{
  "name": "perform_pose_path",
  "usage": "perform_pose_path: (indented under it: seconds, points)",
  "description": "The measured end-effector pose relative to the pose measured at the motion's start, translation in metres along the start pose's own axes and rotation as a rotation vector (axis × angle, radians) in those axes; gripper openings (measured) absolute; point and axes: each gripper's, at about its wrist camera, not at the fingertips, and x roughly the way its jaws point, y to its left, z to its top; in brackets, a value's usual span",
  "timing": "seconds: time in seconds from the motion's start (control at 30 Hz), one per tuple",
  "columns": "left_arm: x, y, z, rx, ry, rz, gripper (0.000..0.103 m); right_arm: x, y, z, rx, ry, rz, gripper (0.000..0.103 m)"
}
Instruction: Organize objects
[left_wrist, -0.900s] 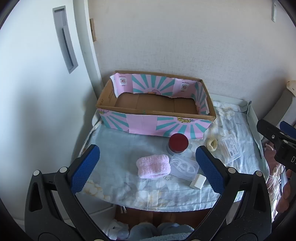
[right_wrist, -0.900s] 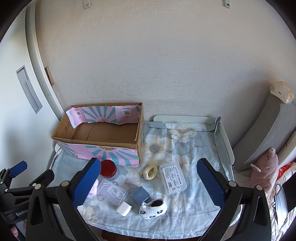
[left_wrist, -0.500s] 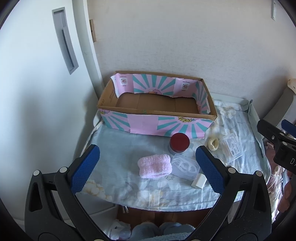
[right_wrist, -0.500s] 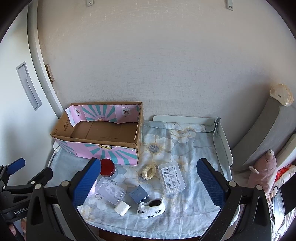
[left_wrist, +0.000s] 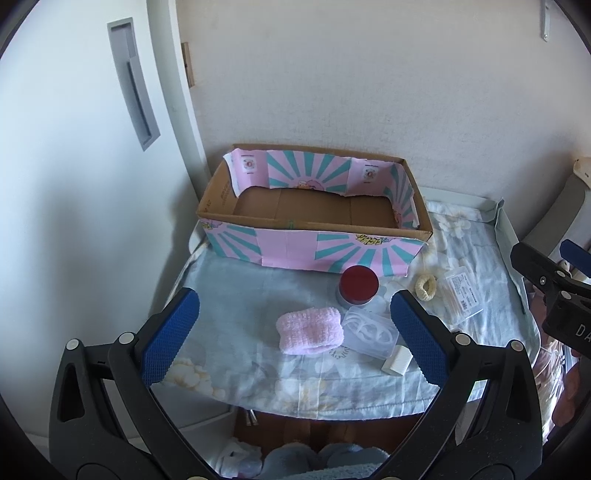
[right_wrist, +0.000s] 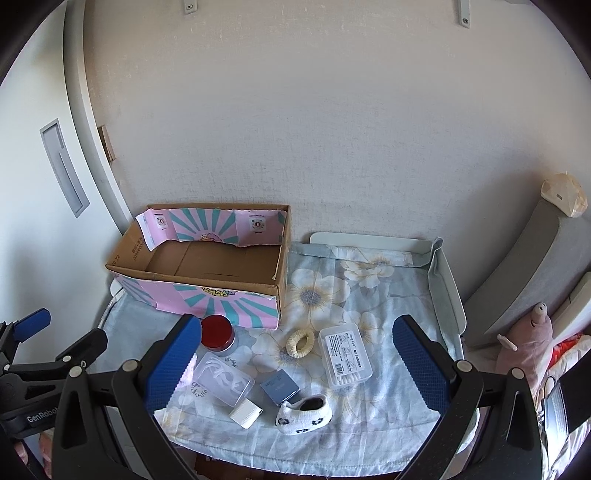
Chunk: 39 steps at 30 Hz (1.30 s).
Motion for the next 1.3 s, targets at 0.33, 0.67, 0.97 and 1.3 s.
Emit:
perform_pose_path:
  seconds: [0.33, 0.67, 0.97, 1.3]
  points:
    - [-0.006, 0.002, 0.0, 0.015, -0.006, -0.011, 0.103, -0.006, 0.002, -0.001, 0.005, -0.007, -0.007, 0.103]
    - [-0.011, 0.001, -0.001, 0.044, -0.002, -0.043, 0.103, -0.014, 0.002, -0.005, 0.011, -0.009, -0.011, 0.103]
    - [-0.013, -0.001, -0.004, 0.06, -0.005, -0.063, 0.103, -0.014, 0.001, -0.006, 0.014, -0.01, -0.015, 0.103]
    - [-0.011, -0.002, -0.007, 0.077, 0.006, -0.093, 0.103, -0.019, 0.001, -0.005, 0.017, -0.003, -0.033, 0.103]
